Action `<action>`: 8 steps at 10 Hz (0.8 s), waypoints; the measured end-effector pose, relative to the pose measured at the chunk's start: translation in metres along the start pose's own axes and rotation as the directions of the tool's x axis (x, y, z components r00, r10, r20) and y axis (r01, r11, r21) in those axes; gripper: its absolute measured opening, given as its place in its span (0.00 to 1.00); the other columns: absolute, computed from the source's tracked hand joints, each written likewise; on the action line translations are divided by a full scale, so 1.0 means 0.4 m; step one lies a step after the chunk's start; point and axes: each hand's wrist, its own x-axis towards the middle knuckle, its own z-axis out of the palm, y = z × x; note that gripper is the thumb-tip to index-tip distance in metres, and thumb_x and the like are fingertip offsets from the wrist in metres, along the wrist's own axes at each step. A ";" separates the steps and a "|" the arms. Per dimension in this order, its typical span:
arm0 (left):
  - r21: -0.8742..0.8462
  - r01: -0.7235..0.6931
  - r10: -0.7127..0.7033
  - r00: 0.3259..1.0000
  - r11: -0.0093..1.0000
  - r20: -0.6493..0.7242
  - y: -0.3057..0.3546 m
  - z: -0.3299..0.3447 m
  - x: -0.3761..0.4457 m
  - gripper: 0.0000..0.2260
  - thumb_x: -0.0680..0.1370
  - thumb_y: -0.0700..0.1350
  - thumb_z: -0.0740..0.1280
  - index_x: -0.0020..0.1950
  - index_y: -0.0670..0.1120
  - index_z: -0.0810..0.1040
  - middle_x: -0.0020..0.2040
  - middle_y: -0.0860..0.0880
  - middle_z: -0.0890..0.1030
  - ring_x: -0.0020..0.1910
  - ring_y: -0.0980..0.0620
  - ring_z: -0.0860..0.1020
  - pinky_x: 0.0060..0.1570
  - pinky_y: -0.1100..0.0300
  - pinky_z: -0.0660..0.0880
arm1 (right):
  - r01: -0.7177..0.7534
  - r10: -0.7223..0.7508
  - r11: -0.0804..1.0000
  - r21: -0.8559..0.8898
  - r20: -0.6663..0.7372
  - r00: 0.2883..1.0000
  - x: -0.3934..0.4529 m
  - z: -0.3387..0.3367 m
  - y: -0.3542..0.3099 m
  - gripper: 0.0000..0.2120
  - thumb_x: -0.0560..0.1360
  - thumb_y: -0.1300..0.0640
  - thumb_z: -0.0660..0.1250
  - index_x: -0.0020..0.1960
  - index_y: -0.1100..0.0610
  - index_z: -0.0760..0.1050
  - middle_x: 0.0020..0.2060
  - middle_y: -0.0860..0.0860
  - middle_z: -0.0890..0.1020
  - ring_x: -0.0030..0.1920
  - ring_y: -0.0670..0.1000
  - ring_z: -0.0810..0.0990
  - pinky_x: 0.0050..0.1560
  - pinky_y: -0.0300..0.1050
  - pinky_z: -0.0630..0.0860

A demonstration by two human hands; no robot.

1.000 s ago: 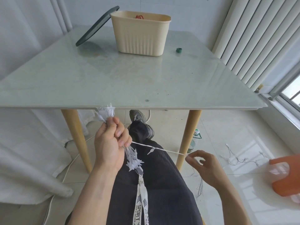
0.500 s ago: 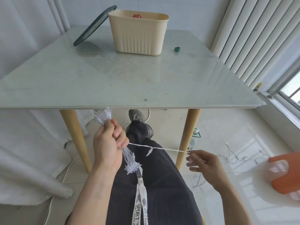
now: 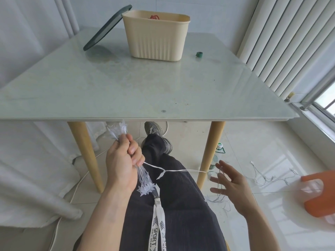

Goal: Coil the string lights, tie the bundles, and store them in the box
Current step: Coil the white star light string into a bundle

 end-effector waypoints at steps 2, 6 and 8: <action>0.000 0.003 -0.003 1.000 1.000 0.001 -0.002 0.001 -0.001 0.15 0.86 0.44 0.53 0.41 0.47 0.69 0.28 0.52 0.64 0.21 0.56 0.58 0.21 0.64 0.58 | 0.000 0.015 0.867 -0.499 0.026 1.000 0.011 -0.031 0.012 0.29 0.72 0.55 0.77 0.69 0.44 0.71 0.58 0.48 0.77 0.47 0.51 0.83 0.41 0.45 0.81; 0.009 0.008 -0.008 1.000 1.000 0.000 -0.001 0.010 -0.007 0.15 0.86 0.44 0.53 0.41 0.47 0.69 0.28 0.53 0.63 0.21 0.57 0.58 0.21 0.64 0.58 | 0.002 0.148 0.769 -0.640 0.182 0.972 0.013 0.048 0.021 0.07 0.78 0.53 0.68 0.47 0.53 0.85 0.52 0.47 0.80 0.55 0.48 0.77 0.48 0.36 0.69; 0.036 0.018 -0.018 1.000 0.999 0.012 -0.007 0.009 -0.008 0.15 0.86 0.44 0.53 0.40 0.47 0.69 0.28 0.52 0.63 0.21 0.56 0.57 0.21 0.64 0.58 | -0.116 0.145 0.981 -0.158 0.183 0.972 0.002 0.075 -0.018 0.23 0.82 0.46 0.62 0.48 0.67 0.81 0.28 0.58 0.78 0.37 0.54 0.79 0.53 0.50 0.79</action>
